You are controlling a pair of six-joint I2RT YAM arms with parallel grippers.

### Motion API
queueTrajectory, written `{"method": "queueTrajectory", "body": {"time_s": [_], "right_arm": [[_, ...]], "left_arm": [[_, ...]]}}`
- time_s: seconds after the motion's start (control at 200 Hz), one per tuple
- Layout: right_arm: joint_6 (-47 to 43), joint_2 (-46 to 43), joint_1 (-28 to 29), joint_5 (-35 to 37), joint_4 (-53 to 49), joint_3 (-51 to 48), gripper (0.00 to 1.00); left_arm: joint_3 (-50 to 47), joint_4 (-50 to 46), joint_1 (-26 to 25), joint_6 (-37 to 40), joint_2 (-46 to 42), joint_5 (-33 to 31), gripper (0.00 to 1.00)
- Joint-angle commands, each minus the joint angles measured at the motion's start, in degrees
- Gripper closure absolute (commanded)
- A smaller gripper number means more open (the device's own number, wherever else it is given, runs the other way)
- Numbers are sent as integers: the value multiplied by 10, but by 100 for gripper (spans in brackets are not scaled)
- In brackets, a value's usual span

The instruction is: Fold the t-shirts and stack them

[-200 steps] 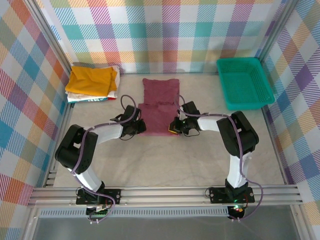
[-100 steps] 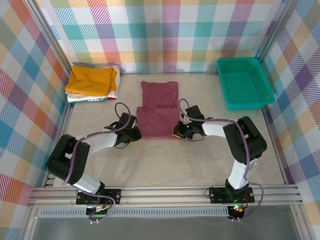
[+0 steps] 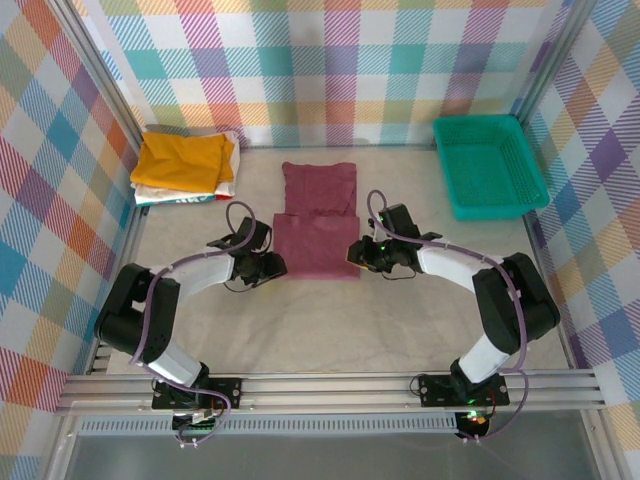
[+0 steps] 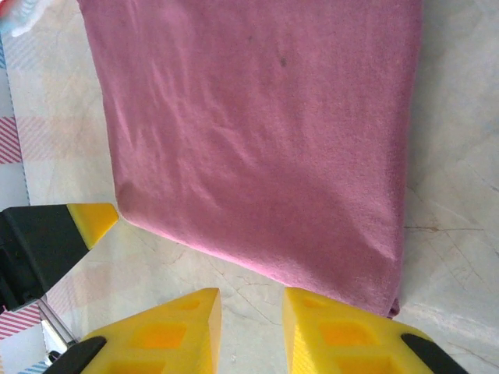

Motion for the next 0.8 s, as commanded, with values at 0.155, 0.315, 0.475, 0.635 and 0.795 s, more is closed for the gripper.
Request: {"method": "queueTrajectory", "body": {"time_s": [0.155,0.315,0.475,0.635,0.795], "right_arm": [[-4,16,-2,3,7,-6,73],[-3,17,-1,1,13,-14,73],[-2,5,-2,11,18,-26,73],[16,-11,-3,1,25,-53,73],[44,-40,-9,-9,23,-89,70]], "left_arm": [[19,4,0,-2,16,7,53],[42,8,-7,5,38,9,55],[49,22,-13,7,57,11,62],[51,28,-13,8,59,6,80],[45,23,-13,12,37,-13,97]]}}
